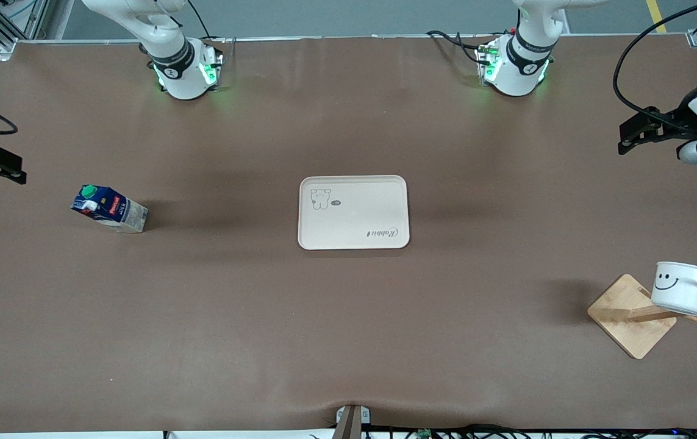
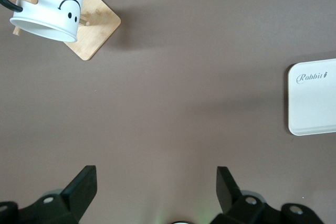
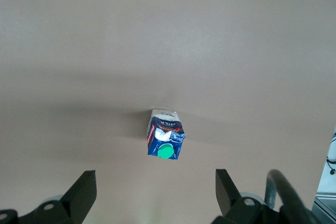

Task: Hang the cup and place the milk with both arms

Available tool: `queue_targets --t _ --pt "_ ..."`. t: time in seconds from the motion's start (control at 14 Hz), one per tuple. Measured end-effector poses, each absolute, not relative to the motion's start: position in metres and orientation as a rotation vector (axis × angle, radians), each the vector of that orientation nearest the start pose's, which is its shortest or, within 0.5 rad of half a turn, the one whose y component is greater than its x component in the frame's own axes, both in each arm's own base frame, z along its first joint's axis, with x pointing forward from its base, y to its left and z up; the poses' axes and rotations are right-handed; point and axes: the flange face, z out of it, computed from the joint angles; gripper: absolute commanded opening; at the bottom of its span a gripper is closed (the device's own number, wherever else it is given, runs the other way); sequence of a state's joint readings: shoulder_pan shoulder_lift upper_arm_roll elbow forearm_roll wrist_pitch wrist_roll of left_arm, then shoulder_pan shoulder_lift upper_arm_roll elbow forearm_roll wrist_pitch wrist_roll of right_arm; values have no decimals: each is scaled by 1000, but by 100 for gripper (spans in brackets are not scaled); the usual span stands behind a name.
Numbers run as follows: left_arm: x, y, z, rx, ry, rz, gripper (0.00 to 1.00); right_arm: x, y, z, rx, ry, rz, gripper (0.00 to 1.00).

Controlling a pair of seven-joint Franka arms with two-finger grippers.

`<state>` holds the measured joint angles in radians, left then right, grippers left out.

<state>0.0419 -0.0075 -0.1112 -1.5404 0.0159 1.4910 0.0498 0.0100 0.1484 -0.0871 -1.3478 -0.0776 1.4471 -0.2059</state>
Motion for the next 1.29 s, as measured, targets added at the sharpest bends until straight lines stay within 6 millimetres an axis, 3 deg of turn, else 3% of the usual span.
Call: queue_targets --t 0.36,0.64,0.86,1.14,1.29 --pt "543 -36 636 -3118 185 65 100 564 -39 632 -3162 -206 319 100" --pt "543 -36 636 -3118 185 65 100 564 -42 639 -3136 -188 272 100" --pt "543 -36 636 -3118 186 65 100 551 -51 648 -3102 -148 196 100" --pt "543 -43 636 -3097 206 62 100 524 -52 645 -3082 170 198 100" --pt "542 -52 637 -3088 233 60 100 518 -47 645 -3078 221 219 100"
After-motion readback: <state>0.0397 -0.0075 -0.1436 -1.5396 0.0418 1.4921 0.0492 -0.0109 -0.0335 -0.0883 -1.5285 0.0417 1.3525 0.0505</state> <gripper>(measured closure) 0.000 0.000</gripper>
